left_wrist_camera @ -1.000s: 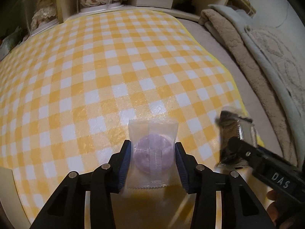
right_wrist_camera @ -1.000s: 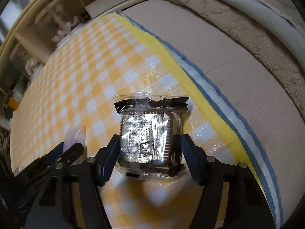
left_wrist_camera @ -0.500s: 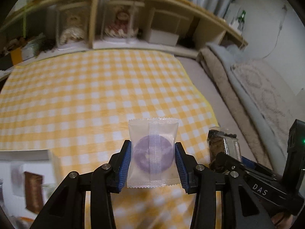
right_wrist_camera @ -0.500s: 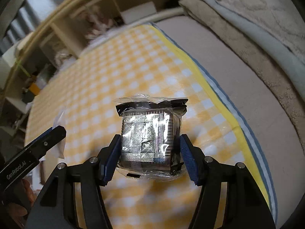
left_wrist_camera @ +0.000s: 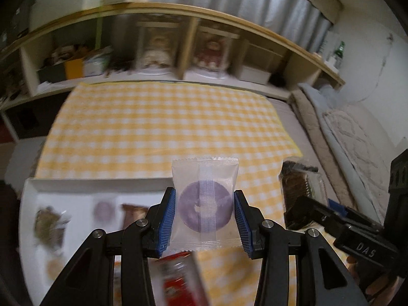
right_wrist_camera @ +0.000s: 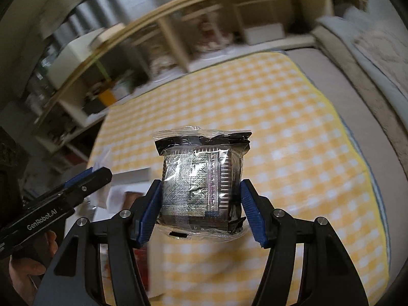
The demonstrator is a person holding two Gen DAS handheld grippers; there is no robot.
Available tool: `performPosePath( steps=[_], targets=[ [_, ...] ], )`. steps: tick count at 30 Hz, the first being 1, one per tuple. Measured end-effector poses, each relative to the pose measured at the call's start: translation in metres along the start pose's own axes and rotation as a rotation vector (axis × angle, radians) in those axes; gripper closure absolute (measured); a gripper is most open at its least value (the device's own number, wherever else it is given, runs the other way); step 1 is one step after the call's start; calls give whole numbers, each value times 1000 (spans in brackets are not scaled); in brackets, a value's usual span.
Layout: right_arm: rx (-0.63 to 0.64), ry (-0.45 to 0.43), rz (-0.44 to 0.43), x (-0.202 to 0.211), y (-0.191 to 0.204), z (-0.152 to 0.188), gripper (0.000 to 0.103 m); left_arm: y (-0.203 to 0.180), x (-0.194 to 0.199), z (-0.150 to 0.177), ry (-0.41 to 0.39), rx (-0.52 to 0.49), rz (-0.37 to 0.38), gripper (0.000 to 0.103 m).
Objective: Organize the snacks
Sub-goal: 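Carry both packets over the white tray with both tools, then lower both packets into the tray and open both tools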
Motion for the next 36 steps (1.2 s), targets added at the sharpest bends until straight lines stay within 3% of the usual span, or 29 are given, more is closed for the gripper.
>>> performPosePath(
  steps=[7,12,24,27,29,30,32,36],
  targets=[
    [81,56,-59,-20,67,25,40,54,45,37,27,79,-44,59],
    [131,111,-80,-48,103,44,40,85,54,61,51,126,-62,59],
    [183,239,-81,-123,154,75,40,131,34,83,114,173,-82,56],
    [191,248,-73,-137,161,76,39,138,32,83,111,186,-81,48],
    [193,246,-73,-144,164,75,37,140,27,83,113,191,-78,34],
    [194,240,-75,-146,165,74,36,142,27,85,114,192,-74,33],
    [198,232,-63,-146,166,72,21,141,22,85,129,183,-75,29],
    [201,223,-56,-142,162,73,21,140,16,80,147,178,-88,17]
  ],
)
Point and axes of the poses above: each gripper's, at about its wrist camera, not at the fingertips, and x roughly against the way its jaws point, y to its left, z to its underside, the point moved 3 cm from there along -x, roughly the way its jaws point, and after that the axes turned 11 degrees about -x, right-handed, at the moved point
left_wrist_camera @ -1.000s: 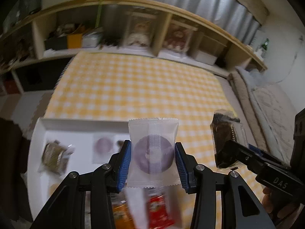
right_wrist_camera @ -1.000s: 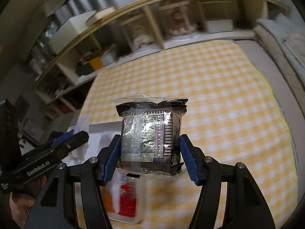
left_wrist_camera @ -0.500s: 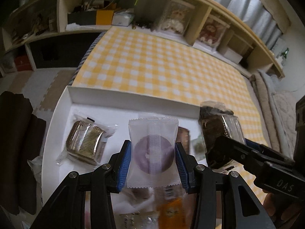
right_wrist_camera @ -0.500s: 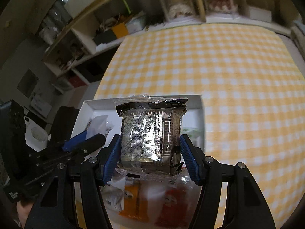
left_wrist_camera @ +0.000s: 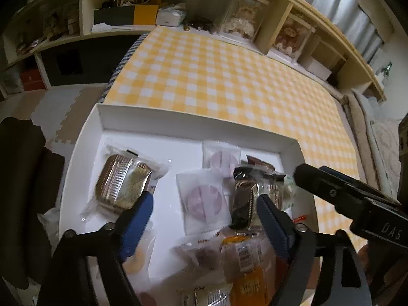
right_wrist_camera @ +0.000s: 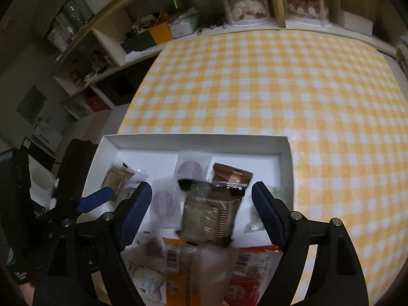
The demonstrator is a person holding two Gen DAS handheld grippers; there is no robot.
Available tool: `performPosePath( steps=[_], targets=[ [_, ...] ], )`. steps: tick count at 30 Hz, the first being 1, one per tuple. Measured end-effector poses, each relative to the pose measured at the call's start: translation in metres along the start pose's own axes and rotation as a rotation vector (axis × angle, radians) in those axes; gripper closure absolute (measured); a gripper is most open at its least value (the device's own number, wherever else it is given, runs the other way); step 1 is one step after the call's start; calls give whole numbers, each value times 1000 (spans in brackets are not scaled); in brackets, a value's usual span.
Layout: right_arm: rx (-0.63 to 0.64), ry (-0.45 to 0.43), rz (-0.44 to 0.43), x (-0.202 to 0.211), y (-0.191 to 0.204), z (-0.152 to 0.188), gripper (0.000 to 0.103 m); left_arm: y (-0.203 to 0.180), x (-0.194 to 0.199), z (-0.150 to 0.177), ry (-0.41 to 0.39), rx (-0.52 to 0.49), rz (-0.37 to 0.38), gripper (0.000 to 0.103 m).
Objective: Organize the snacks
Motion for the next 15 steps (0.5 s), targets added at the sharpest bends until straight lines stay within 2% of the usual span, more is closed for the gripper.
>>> performPosePath(
  steps=[3,5,6,8,15],
  targets=[
    [-13,-3,6,8,-8,4,18,-3,15,2,-6,3,-11,7],
    [-17,-11,10,17,-12,7,10,-6,27,4,-17,0,-12,0],
    [-18,-17,10,23,-14,9,9,-8,35,5,-24,-2,-12,0],
    [-20,-28,8,35,-16,11,0,-10,49,9,-39,-5,-10,0],
    [9,-124,19,97,-17,19,0,-22,112,20,-106,-25,-26,0]
  ],
)
Point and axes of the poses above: each gripper's, at about its wrist camera, not at the fingertips, and x roughly against the way its jaws point, y to its left, z to its underside, the point moved 3 cm from there along -x, roughly the way its jaws point, and after that the axes turned 11 degrees about -x, right-handed, at the moved point
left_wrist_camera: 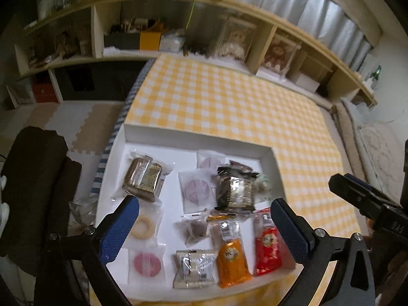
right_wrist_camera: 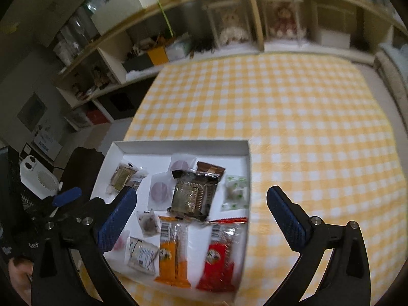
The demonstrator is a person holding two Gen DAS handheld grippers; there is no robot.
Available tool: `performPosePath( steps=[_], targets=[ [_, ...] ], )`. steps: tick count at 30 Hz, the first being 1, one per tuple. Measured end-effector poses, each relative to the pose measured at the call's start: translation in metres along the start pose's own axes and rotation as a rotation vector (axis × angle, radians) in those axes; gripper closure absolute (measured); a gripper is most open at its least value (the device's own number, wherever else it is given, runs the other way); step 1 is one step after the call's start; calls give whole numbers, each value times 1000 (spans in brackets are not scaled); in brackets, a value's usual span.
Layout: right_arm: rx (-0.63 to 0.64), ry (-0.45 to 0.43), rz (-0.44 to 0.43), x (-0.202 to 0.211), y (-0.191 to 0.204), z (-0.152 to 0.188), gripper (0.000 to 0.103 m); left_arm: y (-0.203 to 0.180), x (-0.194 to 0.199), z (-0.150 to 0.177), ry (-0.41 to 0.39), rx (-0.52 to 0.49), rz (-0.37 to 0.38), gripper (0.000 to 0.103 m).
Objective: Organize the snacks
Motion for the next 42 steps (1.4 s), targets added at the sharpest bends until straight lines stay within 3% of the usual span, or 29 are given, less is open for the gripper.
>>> performPosePath(
  steps=[9,22,30,42],
  targets=[
    [67,-130,5,91,7,20,0,-24,108,25,-119,-69,-71,0],
    [127,-231,8,166,15,81,0,-62,220,115,-209,-138,-132,0],
    [143,-303,53,193,9,119,0,-83,244,166,-240,-207,-229,0],
    [160,-359,120,210,-6,156,0,-85,234,210,-243,-183,-247,0]
  ],
)
Point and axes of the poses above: each gripper's, at about its wrist camera, not at the fingertips, and x roughly against the way its jaws point, y to its left, z to its underside, the point moved 3 cm from there along -x, roughly the way its jaws point, and after that the axes turned 11 degrees about -x, right-handed, at the moved point
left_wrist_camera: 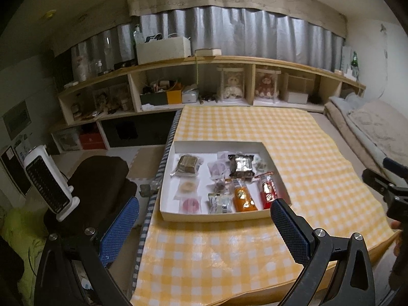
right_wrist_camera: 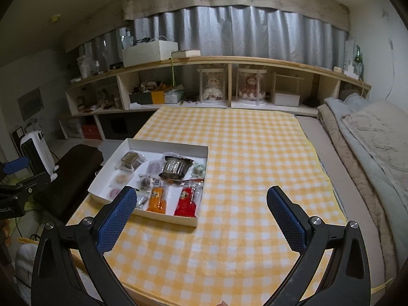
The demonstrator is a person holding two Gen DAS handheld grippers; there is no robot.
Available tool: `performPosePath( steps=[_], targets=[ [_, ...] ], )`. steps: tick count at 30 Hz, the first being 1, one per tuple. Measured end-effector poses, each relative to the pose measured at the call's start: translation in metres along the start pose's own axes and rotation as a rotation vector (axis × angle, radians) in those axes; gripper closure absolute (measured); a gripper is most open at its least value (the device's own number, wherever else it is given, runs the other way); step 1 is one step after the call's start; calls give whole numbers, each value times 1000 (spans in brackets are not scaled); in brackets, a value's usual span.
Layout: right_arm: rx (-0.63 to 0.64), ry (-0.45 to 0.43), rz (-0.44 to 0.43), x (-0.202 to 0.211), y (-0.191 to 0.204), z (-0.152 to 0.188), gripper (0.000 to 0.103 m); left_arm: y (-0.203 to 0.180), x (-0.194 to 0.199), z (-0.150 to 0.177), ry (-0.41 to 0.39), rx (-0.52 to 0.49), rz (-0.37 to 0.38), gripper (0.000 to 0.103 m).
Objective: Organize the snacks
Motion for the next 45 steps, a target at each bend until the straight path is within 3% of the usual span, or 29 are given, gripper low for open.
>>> performPosePath(
  steps=[5,15,45],
  targets=[
    [20,-10,18,2,-2,12,0,-1,-9,5,20,-2,1,0],
    [28,-3,34,-3,-9,25,0,-4,-10,12,-15,-16,-15,0],
    [38,-15,41,-1,-10,24,0,-18,-14,19,-25,-40,-22,0]
  ],
)
Point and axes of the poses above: each gripper's, at about its wrist camera, not at the fingertips, and x roughly against the way its jaws point, y to its left, z to its underside, the point moved 3 cm from there along -x, roughly the way its jaws point, and after that the axes turned 11 degrees about -x, right-handed, at the moved point
